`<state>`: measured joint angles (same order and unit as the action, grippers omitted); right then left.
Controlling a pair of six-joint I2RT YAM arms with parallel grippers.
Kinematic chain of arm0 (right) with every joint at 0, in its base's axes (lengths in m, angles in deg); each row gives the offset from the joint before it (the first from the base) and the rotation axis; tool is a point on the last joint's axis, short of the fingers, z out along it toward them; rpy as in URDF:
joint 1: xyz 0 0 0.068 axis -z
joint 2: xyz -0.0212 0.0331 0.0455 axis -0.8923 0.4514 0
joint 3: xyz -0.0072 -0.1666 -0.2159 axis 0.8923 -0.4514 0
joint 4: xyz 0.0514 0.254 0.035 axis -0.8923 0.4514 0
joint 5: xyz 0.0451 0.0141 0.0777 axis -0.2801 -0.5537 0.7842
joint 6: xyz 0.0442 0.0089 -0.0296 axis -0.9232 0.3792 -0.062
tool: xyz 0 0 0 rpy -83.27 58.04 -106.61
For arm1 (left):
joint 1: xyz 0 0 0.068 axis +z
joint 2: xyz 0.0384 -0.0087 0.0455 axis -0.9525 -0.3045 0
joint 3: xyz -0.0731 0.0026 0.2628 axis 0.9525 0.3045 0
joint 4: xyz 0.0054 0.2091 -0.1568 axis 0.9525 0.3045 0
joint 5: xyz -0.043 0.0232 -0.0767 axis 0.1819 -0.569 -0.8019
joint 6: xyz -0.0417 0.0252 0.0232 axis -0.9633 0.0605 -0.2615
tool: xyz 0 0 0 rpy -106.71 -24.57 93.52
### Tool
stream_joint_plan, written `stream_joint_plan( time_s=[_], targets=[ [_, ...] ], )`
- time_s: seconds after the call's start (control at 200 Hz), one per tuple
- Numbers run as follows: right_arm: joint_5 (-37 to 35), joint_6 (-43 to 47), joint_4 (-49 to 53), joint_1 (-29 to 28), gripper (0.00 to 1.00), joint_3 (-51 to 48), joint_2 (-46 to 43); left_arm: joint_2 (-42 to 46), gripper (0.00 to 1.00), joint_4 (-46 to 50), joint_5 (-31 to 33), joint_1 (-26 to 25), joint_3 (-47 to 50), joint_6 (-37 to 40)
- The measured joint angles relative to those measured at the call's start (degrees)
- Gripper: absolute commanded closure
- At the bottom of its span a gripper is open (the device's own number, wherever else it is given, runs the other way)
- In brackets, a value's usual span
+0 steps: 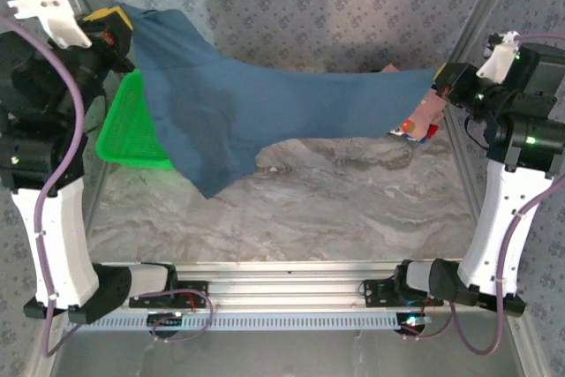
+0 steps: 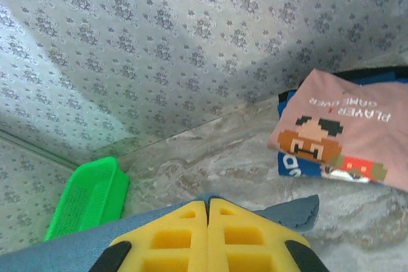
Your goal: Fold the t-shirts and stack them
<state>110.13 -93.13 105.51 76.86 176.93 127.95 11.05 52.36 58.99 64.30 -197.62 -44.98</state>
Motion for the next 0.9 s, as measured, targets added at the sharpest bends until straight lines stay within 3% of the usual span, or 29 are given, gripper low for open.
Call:
stream_joint_plan(
  time_s=[0.39,0.645,0.79,0.899],
  targets=[
    [-1.9,0.5,11.8,2.5,1.00,3.7,-0.3,-3.3,1.00,4.9,0.0,0.0,-5.6,3.0],
    [-11.7,4.5,12.1,2.2,1.00,-4.0,3.6,-7.6,1.00,-1.3,0.4,-0.4,11.0,4.0],
    [-19.1,8.1,8.3,1.7,1.00,-11.2,8.4,-14.9,1.00,-7.8,0.4,-0.9,21.2,4.0],
    [-23.8,10.7,3.5,1.5,1.00,-16.1,14.1,-23.7,1.00,-10.8,0.2,-1.5,23.1,3.8]
  ],
)
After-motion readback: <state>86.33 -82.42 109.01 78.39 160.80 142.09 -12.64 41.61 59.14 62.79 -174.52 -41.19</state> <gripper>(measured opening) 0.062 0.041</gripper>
